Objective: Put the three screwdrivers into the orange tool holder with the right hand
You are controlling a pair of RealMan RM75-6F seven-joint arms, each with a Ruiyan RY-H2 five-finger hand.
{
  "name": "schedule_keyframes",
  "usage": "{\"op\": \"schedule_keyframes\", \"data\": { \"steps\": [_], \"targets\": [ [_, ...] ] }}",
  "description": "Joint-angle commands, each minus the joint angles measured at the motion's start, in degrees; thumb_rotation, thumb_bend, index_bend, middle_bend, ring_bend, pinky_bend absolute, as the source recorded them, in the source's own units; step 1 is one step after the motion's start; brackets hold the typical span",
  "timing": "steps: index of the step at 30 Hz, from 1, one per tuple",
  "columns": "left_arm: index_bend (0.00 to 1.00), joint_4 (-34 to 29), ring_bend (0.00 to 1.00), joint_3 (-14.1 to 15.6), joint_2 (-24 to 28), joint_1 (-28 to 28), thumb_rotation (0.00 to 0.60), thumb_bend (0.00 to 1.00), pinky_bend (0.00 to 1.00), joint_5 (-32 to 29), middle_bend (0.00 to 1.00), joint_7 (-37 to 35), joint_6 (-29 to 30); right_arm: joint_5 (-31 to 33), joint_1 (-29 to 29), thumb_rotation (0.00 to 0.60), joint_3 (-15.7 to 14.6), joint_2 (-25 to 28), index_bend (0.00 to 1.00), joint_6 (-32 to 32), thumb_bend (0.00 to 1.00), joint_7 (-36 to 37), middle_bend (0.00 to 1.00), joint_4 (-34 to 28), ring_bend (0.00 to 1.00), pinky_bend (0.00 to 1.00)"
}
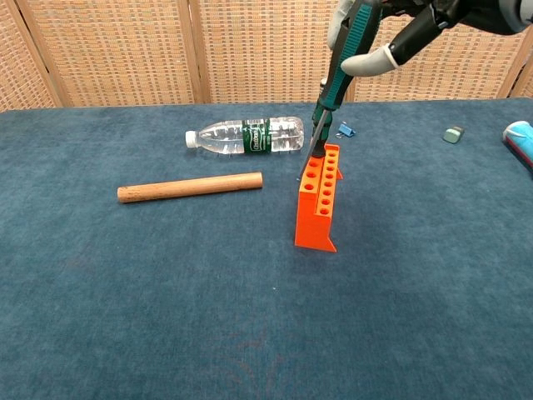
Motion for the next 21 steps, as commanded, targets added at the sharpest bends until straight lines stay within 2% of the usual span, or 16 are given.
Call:
{"op": "schedule_keyframes", "data": {
  "steps": [1, 21],
  "targets": [
    [0.00, -0.01, 0.00, 0.00, 0.03, -0.02, 0.600, 0.00, 0.00, -0.06, 0.00, -0.03, -0.08, -0.10, 0.00, 0.600, -0.26, 0.14, 0.64, -0.01, 0.40, -0.03, 0.01, 0.16, 0.00, 0.00],
    [0.00, 0.02, 0.00, 0.16, -0.13, -0.05, 0.600, 0.00, 0.00, 0.04, 0.00, 0.32, -0.25, -0.74, -0.40, 0.600, -1.52, 0.18, 0.64, -0.33, 0.41, 1.98, 0.02, 2.07, 0.00, 0.00]
  ]
}}
